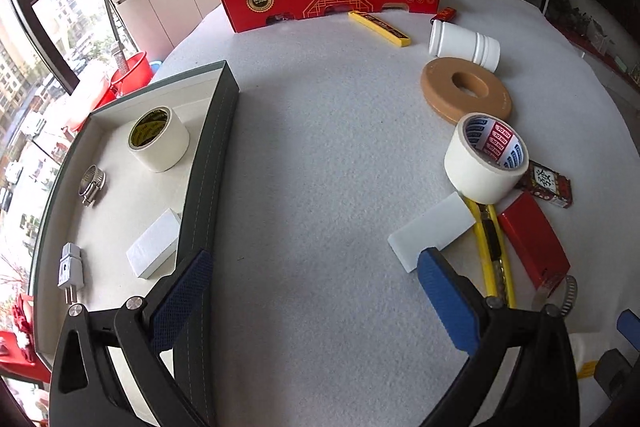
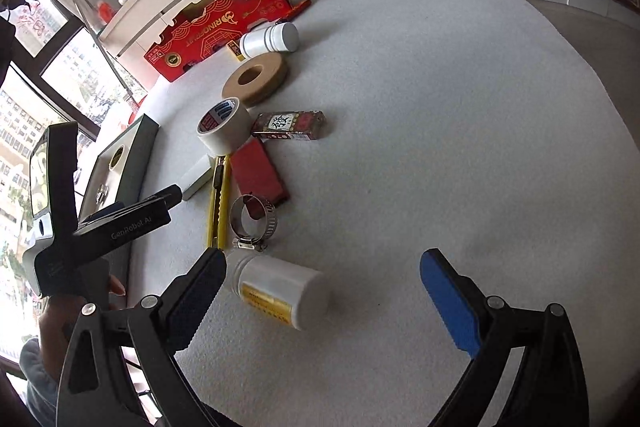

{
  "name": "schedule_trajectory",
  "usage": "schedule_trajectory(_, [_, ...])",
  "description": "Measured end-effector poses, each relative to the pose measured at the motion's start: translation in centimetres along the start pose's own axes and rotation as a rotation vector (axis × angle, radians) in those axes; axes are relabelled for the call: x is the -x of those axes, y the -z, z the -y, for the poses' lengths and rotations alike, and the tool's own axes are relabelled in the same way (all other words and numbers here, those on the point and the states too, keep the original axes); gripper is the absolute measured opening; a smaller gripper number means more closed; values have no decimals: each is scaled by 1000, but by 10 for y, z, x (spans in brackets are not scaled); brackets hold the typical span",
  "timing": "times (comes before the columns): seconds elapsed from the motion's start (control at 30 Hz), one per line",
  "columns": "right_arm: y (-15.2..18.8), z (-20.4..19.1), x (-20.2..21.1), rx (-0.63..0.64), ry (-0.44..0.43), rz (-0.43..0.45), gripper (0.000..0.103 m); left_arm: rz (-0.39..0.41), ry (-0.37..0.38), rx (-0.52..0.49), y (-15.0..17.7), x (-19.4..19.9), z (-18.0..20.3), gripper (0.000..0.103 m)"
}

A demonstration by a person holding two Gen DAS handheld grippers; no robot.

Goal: Organize rigid objects
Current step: 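Move left tool to the white rectangular block while right tool approaches the white pill bottle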

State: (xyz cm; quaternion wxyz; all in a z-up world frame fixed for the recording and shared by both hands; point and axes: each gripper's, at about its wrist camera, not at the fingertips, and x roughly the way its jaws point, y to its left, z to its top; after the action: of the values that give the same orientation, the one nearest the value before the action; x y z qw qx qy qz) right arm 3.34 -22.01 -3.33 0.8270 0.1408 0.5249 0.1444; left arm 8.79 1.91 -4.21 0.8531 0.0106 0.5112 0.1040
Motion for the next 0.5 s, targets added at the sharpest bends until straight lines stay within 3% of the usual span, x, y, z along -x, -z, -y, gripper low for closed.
schedule_trajectory(0.27, [18, -29, -15, 102, 27, -44, 98, 26, -19, -148, -2, -4, 31, 103])
schedule_trajectory(0.5, [19, -25, -15, 97, 37, -42, 98, 36, -31, -162, -10, -12, 33, 103])
